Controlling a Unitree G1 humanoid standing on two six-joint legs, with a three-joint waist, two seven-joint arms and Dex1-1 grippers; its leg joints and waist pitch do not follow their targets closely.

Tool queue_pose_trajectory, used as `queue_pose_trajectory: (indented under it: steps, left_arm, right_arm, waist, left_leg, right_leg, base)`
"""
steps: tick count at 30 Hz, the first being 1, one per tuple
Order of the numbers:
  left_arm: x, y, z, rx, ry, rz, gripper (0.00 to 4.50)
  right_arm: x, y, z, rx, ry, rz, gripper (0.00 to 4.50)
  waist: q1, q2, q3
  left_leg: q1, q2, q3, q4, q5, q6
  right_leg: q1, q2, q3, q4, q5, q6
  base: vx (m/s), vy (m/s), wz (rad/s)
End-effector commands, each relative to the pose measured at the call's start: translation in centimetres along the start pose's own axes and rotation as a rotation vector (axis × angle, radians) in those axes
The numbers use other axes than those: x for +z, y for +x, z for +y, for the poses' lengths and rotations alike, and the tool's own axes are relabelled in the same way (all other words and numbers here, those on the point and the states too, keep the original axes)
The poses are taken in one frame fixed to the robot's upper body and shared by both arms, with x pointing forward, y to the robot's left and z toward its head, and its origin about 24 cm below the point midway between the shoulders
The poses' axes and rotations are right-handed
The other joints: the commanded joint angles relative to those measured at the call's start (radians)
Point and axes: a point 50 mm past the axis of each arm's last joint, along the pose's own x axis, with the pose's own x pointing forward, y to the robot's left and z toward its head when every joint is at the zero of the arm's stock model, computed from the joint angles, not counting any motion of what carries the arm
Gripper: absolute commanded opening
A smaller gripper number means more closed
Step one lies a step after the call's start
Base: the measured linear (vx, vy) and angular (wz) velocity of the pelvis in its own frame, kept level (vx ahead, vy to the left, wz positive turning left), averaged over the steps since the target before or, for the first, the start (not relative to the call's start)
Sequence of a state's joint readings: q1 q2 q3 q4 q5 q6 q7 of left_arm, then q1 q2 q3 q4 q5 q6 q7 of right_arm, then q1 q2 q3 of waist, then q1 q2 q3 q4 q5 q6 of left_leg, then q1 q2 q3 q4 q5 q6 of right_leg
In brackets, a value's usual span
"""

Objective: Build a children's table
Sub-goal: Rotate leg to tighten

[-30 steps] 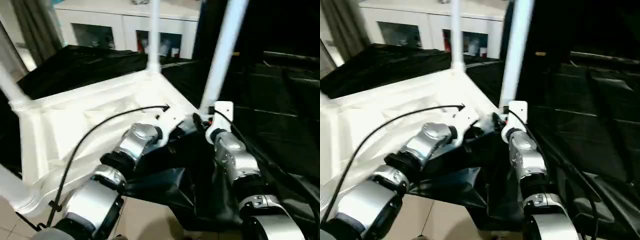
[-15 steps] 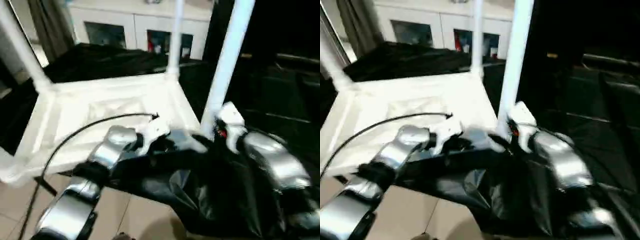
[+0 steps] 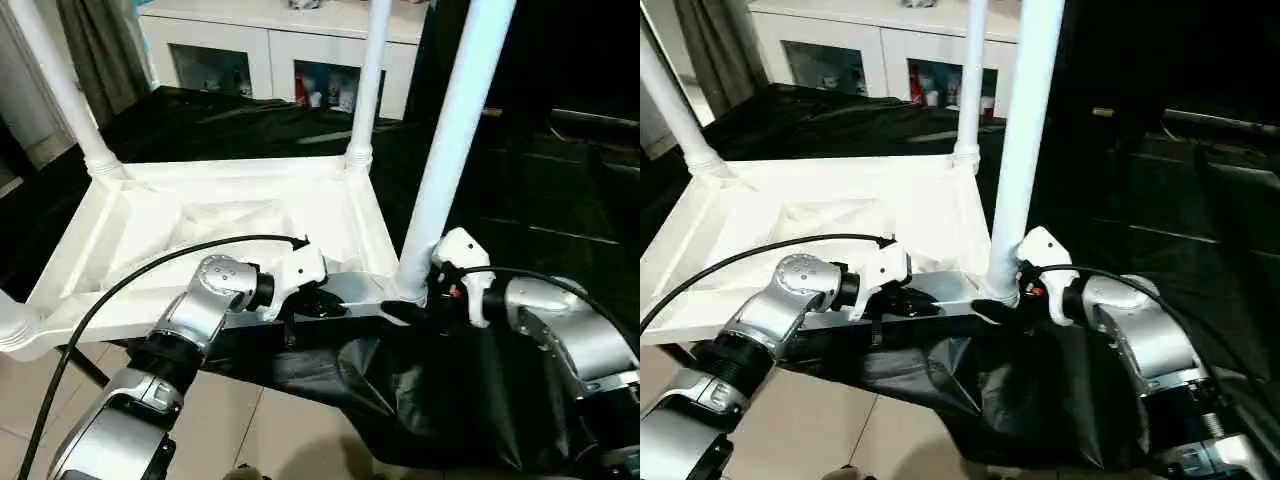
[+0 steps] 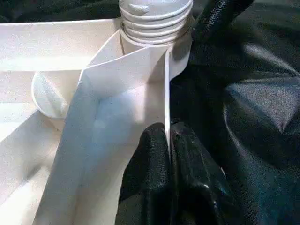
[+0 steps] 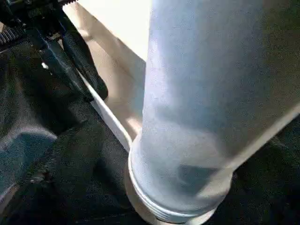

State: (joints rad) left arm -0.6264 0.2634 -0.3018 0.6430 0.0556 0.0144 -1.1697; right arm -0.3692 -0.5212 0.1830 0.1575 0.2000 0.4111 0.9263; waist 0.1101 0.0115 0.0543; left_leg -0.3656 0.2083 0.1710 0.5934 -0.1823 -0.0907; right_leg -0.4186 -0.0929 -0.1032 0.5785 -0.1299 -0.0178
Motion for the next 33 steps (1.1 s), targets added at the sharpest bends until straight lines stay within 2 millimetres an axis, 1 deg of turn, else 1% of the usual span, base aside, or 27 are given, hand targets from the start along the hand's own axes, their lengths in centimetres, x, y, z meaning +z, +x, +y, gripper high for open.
queue_pose_trajectory:
  steps: [1, 3, 5, 6, 8, 11, 12, 14, 17, 18, 19, 20, 23, 25, 26, 29, 30, 31, 32, 33]
  left_arm:
    - [2.4, 0.4, -0.1, -0.025, 0.067, -0.103, 0.0]
    - [2.4, 0.4, -0.1, -0.025, 0.066, -0.102, 0.0]
    - [2.4, 0.3, -0.1, -0.026, 0.065, -0.1, 0.0]
    - [2.4, 0.3, -0.1, -0.027, 0.065, -0.099, 0.0]
    - [2.4, 0.3, -0.1, -0.027, 0.065, -0.099, 0.0]
    - [2.4, 0.3, -0.2, -0.029, 0.064, -0.096, 0.0]
    - [2.4, 0.3, -0.2, -0.03, 0.062, -0.096, 0.0]
    - [2.3, 0.3, -0.3, -0.031, 0.062, -0.094, 0.0]
    - [2.2, 0.2, -0.3, -0.03, 0.06, -0.092, 0.0]
    - [2.2, 0.2, -0.3, -0.029, 0.06, -0.091, 0.0]
    - [2.2, 0.2, -0.3, -0.029, 0.059, -0.09, 0.0]
    - [2.2, 0.1, -0.3, -0.028, 0.058, -0.089, 0.0]
    - [2.1, 0.1, -0.3, -0.026, 0.054, -0.089, 0.0]
    - [2.1, 0.1, -0.3, -0.022, 0.053, -0.089, 0.0]
    - [2.1, 0.2, -0.1, 0.005, 0.043, -0.088, 0.0]
    - [2.1, 0.5, 0.6, 0.076, 0.018, -0.071, 0.0]
    - [2.1, 0.8, 1.2, 0.138, -0.007, -0.064, 0.0]
    - [2.1, 0.8, 1.2, 0.138, -0.007, -0.064, 0.0]
    - [2.4, 1.5, 1.9, 0.224, -0.046, -0.058, 0.0]
    - [2.4, 1.7, 2.1, 0.246, -0.055, -0.055, 0.0]
  right_arm:
    - [0.6, 0.0, 0.2, 0.018, -0.012, -0.01, 4.1]
    - [0.5, 0.0, 0.3, 0.022, -0.007, -0.006, 3.83]
    - [0.4, 0.0, 0.4, 0.022, -0.002, -0.006, 3.71]
    - [0.4, 0.0, 0.4, 0.022, 0.003, -0.006, 3.63]
    - [0.4, 0.0, 0.4, 0.022, 0.005, -0.007, 3.39]
    - [0.2, 0.1, 0.5, 0.026, 0.01, -0.003, 3.19]
    - [0.1, 0.2, 0.6, 0.028, 0.013, -0.003, 3.0]
    - [0.1, 0.2, 0.7, 0.029, 0.013, -0.003, 2.92]
    - [0.1, 0.3, 0.7, 0.032, 0.014, -0.002, 2.82]
    - [0.0, 0.4, 0.7, 0.033, 0.015, -0.002, 2.74]
    - [0.0, 0.4, 0.8, 0.034, 0.016, -0.001, 2.73]
    - [0.0, 0.5, 0.8, 0.036, 0.017, 0.0, 2.73]
    - [-0.1, 0.6, 0.8, 0.033, 0.02, 0.0, 2.7]
    - [-0.2, 0.7, 0.7, 0.019, 0.027, -0.005, 2.69]
    - [-0.3, 0.9, 0.3, -0.043, 0.044, -0.02, 2.69]
    - [-0.5, 1.5, -0.6, -0.166, 0.094, -0.045, 2.69]
    - [-0.7, 2.1, -1.0, -0.248, 0.158, -0.059, 2.69]
    - [-0.7, 2.1, -1.0, -0.248, 0.158, -0.059, 2.69]
    - [-1.2, 3.1, -1.1, -0.342, 0.232, -0.059, 2.68]
    - [-1.2, 3.3, -1.1, -0.363, 0.245, -0.057, 2.68]
  waist:
    - [-0.002, -0.019, -0.072]
    - [-0.001, -0.019, -0.073]
    - [0.0, -0.019, -0.074]
    - [0.001, -0.017, -0.074]
    - [0.001, -0.017, -0.075]
    - [0.001, -0.017, -0.075]
    - [0.002, -0.017, -0.074]
    - [0.001, -0.02, -0.074]
    - [0.001, -0.019, -0.074]
    - [0.001, -0.022, -0.074]
    - [0.001, -0.02, -0.074]
    - [0.001, -0.021, -0.074]
    - [0.0, -0.02, -0.072]
    - [0.0, -0.021, -0.072]
    - [-0.002, -0.019, -0.072]
    - [-0.008, -0.02, -0.07]
    - [-0.014, -0.022, -0.07]
    - [-0.017, -0.021, -0.069]
    - [-0.02, -0.022, -0.07]
    - [-0.023, -0.021, -0.068]
  left_leg:
    - [0.005, 0.014, 0.001, -0.067, -0.212, 0.066]
    - [0.004, 0.014, 0.001, -0.067, -0.202, 0.067]
    - [0.003, 0.015, 0.002, -0.066, -0.197, 0.067]
    - [0.004, 0.016, 0.002, -0.067, -0.192, 0.068]
    - [0.003, 0.016, 0.002, -0.067, -0.191, 0.069]
    - [0.005, 0.016, 0.002, -0.066, -0.194, 0.068]
    - [0.005, 0.017, 0.002, -0.067, -0.195, 0.067]
    - [0.004, 0.016, 0.002, -0.067, -0.195, 0.068]
    - [0.004, 0.016, 0.002, -0.067, -0.194, 0.068]
    - [0.003, 0.016, 0.003, -0.067, -0.191, 0.068]
    - [0.003, 0.016, 0.002, -0.067, -0.189, 0.068]
    - [0.004, 0.016, 0.002, -0.067, -0.19, 0.068]
    - [0.004, 0.016, 0.002, -0.067, -0.193, 0.068]
    - [0.004, 0.015, 0.003, -0.067, -0.192, 0.068]
    - [0.004, 0.015, 0.003, -0.067, -0.195, 0.066]
    - [0.001, 0.013, 0.001, -0.069, -0.197, 0.054]
    - [0.003, 0.01, 0.001, -0.068, -0.21, 0.046]
    - [0.005, 0.008, 0.002, -0.067, -0.211, 0.045]
    - [0.003, 0.008, 0.001, -0.068, -0.208, 0.042]
    - [0.007, 0.006, 0.001, -0.066, -0.216, 0.038]
  right_leg:
    - [0.058, -0.053, 0.037, -0.083, -0.478, -0.088]
    - [0.058, -0.052, 0.038, -0.081, -0.458, -0.095]
    - [0.059, -0.052, 0.039, -0.078, -0.445, -0.099]
    - [0.059, -0.052, 0.039, -0.076, -0.429, -0.107]
    - [0.06, -0.052, 0.039, -0.074, -0.417, -0.111]
    - [0.059, -0.053, 0.04, -0.074, -0.416, -0.116]
    - [0.06, -0.053, 0.04, -0.074, -0.415, -0.118]
    - [0.061, -0.053, 0.04, -0.074, -0.415, -0.117]
    - [0.061, -0.054, 0.04, -0.074, -0.424, -0.113]
    - [0.06, -0.053, 0.04, -0.074, -0.424, -0.111]
    - [0.061, -0.054, 0.04, -0.073, -0.424, -0.111]
    - [0.059, -0.053, 0.04, -0.074, -0.423, -0.111]
    - [0.059, -0.053, 0.041, -0.074, -0.423, -0.113]
    - [0.059, -0.053, 0.041, -0.074, -0.426, -0.111]
    - [0.057, -0.054, 0.041, -0.075, -0.433, -0.109]
    - [0.058, -0.052, 0.038, -0.077, -0.448, -0.103]
    - [0.057, -0.052, 0.035, -0.083, -0.479, -0.092]
    - [0.054, -0.05, 0.035, -0.086, -0.487, -0.089]
    - [0.057, -0.051, 0.035, -0.084, -0.48, -0.09]
    - [0.053, -0.049, 0.033, -0.087, -0.493, -0.086]
  base:
    - [0.0, 0.0, 0.0]
    - [0.0, 0.0, 0.0]
    - [0.0, 0.0, 0.0]
    - [0.0, 0.0, 0.0]
    - [0.0, 0.0, 0.0]
    - [0.0, 0.0, 0.0]
    - [0.0, 0.0, 0.0]
    - [0.0, 0.0, 0.0]
    - [0.0, 0.0, 0.0]
    - [0.0, 0.0, 0.0]
    - [0.0, 0.0, 0.0]
    - [0.0, 0.0, 0.0]
    - [0.0, 0.0, 0.0]
    - [0.0, 0.0, 0.0]
    - [0.0, 0.0, 0.0]
    - [0.0, 0.0, 0.0]
    - [0.0, 0.0, 0.0]
    - [0.0, 0.0, 0.0]
    - [0.0, 0.0, 0.0]
    - [0.0, 0.0, 0.0]
